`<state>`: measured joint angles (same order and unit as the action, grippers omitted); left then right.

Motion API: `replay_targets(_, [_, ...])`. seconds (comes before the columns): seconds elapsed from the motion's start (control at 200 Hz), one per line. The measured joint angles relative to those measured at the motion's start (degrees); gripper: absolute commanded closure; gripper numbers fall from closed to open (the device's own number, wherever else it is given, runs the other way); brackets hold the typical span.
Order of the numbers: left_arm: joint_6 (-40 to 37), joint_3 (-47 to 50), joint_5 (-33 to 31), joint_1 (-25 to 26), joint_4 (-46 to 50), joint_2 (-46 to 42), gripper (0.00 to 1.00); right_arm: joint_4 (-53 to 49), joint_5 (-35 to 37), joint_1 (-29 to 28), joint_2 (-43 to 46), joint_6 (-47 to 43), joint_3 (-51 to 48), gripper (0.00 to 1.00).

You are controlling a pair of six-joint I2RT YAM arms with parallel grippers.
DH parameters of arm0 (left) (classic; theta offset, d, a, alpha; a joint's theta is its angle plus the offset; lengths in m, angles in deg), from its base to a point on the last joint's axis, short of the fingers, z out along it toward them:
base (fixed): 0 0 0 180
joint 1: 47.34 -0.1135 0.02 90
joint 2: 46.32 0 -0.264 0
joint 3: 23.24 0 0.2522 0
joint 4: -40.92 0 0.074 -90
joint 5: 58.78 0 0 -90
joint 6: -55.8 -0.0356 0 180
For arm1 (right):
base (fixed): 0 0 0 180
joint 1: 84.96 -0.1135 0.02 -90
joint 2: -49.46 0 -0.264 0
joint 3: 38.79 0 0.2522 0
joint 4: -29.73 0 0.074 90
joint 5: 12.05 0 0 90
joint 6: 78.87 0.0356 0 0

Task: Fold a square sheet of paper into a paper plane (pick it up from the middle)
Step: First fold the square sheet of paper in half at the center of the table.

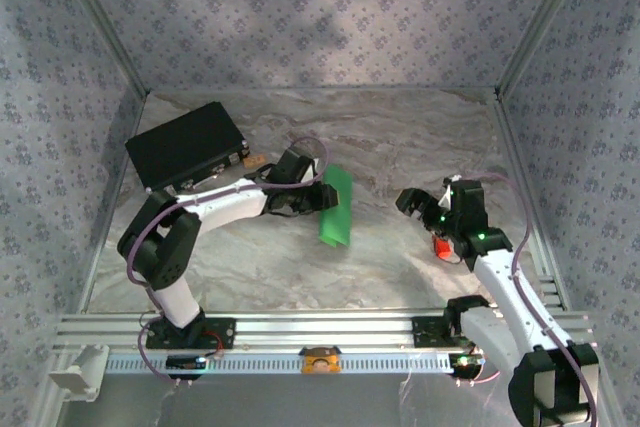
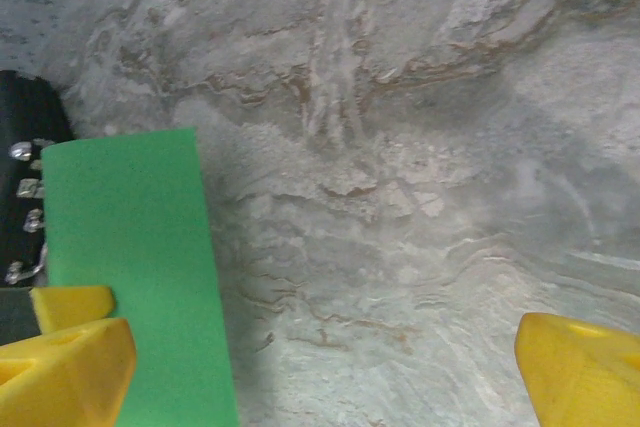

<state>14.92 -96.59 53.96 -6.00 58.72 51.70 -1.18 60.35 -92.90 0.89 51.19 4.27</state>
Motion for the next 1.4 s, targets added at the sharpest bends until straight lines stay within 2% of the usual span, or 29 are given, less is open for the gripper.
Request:
replay_targets(0.17, [6.75, 5.09, 7.26, -0.66, -12.63, 0.0, 0.67, 1.68, -2.45, 0.0, -1.03, 0.04, -0.24, 0.01])
replay_targets(0.47, [10.73, 7.17, 11.37, -0.72, -21.2, 0.13, 0.67, 3.8, -4.74, 0.0, -1.33, 0.07, -0.46, 0.01])
replay_targets(0.615, [10.8, 9.6, 11.96, -0.74, -21.84, 0.59, 0.67, 8.9, -8.81, -0.15, -1.42, 0.26, -2.58, 0.01])
replay_targets(0.84, [10.95, 10.51, 11.93, -0.74, -22.47, 1.31, 0.67, 11.52, -11.78, -1.79, -3.54, 0.26, -3.17, 0.01])
replay_targets(1.089, [11.56, 10.51, 11.72, -0.72, -23.45, 4.44, 0.67, 11.26, -12.41, -4.55, -8.59, -0.02, -1.57, 0.01])
replay_targets(1.399, [9.9, 10.51, 9.09, -0.46, -19.67, 5.44, 0.66, 8.48, -11.78, -8.39, -15.89, -1.38, 3.02, 0.01])
